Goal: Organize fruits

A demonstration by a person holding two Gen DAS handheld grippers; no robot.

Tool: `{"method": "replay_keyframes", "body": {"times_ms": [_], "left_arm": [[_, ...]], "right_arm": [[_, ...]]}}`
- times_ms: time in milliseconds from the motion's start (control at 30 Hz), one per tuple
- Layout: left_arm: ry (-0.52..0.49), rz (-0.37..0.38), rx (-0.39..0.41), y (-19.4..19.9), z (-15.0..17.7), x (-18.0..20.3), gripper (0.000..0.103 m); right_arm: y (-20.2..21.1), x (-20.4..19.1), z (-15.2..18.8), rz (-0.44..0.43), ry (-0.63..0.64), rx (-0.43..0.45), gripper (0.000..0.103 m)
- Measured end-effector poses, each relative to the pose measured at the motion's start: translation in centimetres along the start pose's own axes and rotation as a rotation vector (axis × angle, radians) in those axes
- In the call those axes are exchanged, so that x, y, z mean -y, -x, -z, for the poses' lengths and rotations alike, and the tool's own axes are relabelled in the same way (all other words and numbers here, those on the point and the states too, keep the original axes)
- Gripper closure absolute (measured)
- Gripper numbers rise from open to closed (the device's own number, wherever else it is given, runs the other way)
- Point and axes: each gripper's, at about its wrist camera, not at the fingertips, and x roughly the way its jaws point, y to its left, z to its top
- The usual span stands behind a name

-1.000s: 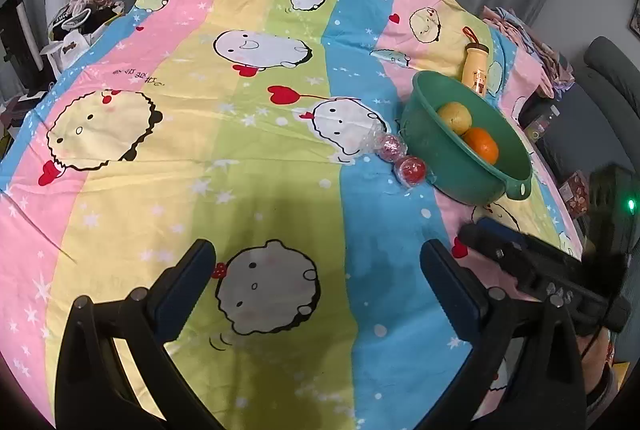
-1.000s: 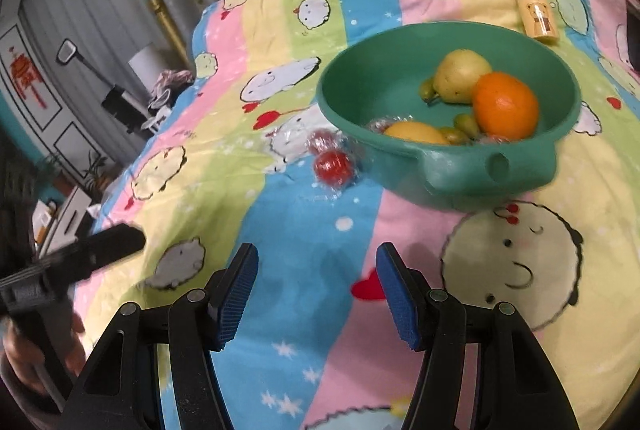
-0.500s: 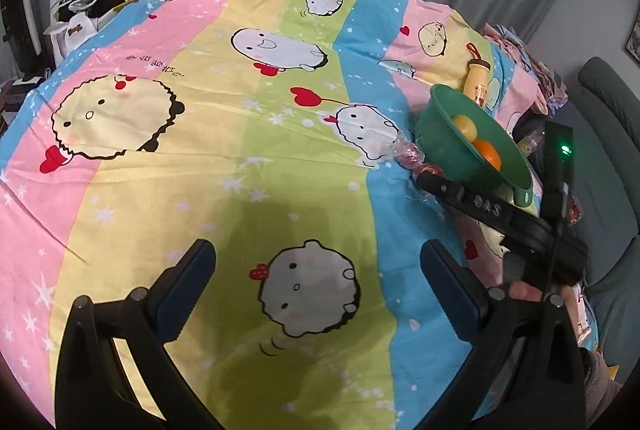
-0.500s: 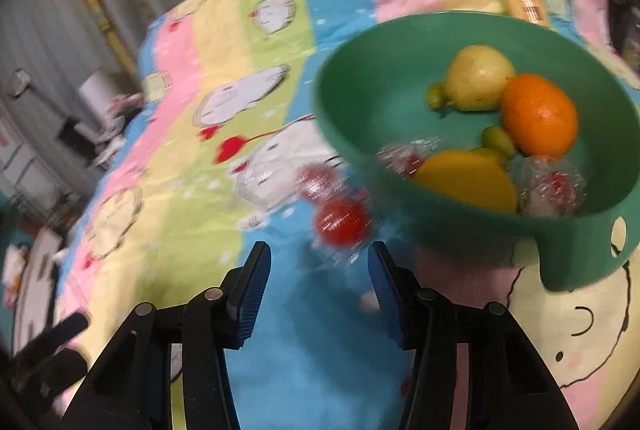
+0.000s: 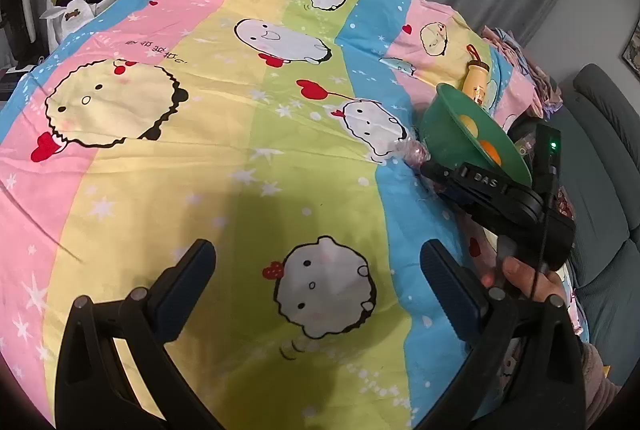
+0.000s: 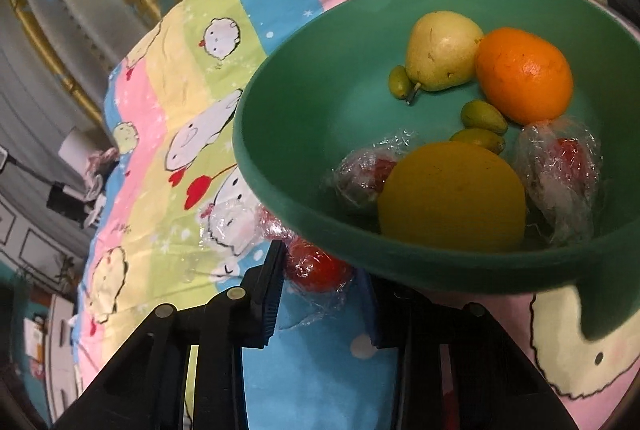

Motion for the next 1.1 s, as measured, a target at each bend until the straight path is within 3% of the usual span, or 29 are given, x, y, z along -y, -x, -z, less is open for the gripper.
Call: {"method": "replay_keyframes", "body": {"times_ms": [133,400,733,900,1100], "left_arm": [[-0.008,0.023,-0.001,-0.3,-0.6,0.9,0.001],[-0.087,0.036,0.003,-2.6,-3.0,4.4,0.001],[-0.374,0.018,-0.051,-10.1,-4.9,9.6,0.005],[-0.411,0.014,-0.087,-12.9,-5.6,9.9,0.02],[-0.46,0.087,-0.098,-14.2,-6.1,10.6,0.021]], "right_arm": [[0.8,1.1,0.4,-0.172,-0.041,-0.07,0.068],[5.3,2.4,2.5,-0.291,0.07,-0.124,0.068],[8.1,4.1,2.3,-0.341,0.121,-0.116,0.068],[8.4,5.1,1.9,-0.364,0.109,-0.099,0.068],[8.4,6.8,1.7,-0.386,0.068,-0.087,0.068]]}}
